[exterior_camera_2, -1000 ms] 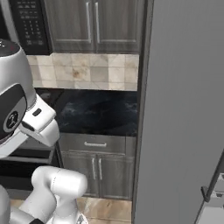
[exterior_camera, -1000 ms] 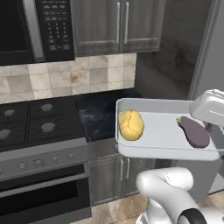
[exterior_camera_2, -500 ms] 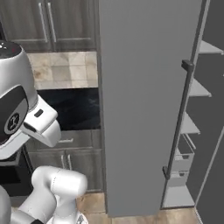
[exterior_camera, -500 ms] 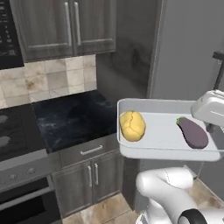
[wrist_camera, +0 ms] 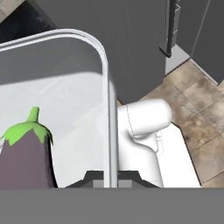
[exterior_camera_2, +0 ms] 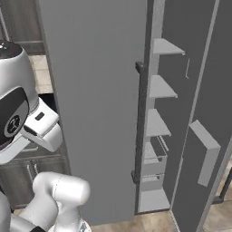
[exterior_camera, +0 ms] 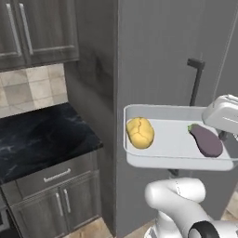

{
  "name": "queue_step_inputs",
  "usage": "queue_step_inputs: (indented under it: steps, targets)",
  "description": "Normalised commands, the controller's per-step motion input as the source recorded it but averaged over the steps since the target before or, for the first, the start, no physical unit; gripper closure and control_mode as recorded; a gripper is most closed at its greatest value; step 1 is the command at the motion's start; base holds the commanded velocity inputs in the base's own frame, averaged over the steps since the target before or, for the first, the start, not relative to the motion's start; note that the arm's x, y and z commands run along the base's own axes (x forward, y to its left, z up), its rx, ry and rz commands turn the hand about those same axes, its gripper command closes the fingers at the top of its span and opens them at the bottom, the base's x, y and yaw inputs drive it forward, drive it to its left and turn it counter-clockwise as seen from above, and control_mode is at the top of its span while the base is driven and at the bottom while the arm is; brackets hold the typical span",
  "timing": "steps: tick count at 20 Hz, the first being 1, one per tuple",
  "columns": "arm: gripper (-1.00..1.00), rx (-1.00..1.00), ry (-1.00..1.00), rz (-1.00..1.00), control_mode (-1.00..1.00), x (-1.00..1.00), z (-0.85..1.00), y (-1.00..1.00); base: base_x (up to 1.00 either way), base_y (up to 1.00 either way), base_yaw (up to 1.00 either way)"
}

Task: Take the eggplant and potato out of the freezer and place them in the tupperware container on the counter. Then put the tupperware containing the vegetables back in the freezer.

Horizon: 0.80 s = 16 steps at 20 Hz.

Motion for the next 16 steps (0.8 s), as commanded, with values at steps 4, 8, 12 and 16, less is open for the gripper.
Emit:
queue_step_inputs:
  steps: [4,8,12,16]
  targets:
    - [1.00,0.00,0.00,0.00,1.00,0.00,0.00,0.00,0.20,-0.33,0.02]
    - [1.00,0.00,0.00,0.00,1.00,0.00,0.00,0.00,0.17,-0.40,0.12]
    - [1.00,0.00,0.00,0.00,1.00,0.00,0.00,0.00,0.26,-0.45,0.14]
    - [1.00,0.00,0.00,0.00,1.00,0.00,0.00,0.00,0.27,-0.43,0.13]
